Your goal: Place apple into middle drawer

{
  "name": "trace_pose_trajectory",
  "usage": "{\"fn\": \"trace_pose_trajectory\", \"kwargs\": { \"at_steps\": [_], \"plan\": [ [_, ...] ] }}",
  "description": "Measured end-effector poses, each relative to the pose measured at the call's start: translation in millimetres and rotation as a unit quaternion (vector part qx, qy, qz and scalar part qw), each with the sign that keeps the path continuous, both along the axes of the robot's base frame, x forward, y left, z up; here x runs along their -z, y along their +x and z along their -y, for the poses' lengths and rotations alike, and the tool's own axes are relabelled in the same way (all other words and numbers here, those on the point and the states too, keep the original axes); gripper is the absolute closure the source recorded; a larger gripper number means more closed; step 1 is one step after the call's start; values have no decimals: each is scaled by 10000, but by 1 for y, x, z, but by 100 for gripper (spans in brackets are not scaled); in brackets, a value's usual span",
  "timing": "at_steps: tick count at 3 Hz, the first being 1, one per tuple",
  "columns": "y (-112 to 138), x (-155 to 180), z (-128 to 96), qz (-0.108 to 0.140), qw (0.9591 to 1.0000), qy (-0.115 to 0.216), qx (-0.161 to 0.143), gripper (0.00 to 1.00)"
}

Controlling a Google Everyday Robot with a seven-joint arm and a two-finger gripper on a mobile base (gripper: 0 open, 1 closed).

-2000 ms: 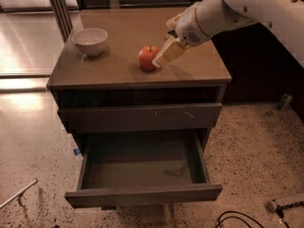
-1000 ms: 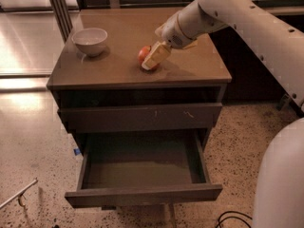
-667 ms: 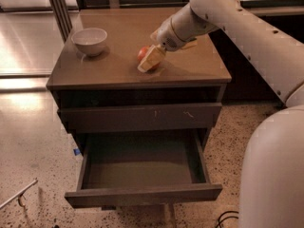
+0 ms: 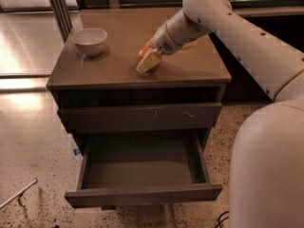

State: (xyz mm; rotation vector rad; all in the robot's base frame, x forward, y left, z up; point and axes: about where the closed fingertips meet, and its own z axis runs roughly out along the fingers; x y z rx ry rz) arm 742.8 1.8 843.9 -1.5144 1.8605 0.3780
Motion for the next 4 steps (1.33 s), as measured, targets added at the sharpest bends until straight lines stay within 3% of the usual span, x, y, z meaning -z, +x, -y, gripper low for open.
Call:
{"fn": "trace_pose_trajectory", "kwargs": {
  "at_steps": [2, 3, 4],
  "plan": [
    [0, 0, 0, 0, 10000, 1, -1, 83],
    [-13, -7, 4, 42, 9998, 190, -89, 100],
    [-48, -21, 12, 159, 9991, 273, -274, 100]
  ]
}}
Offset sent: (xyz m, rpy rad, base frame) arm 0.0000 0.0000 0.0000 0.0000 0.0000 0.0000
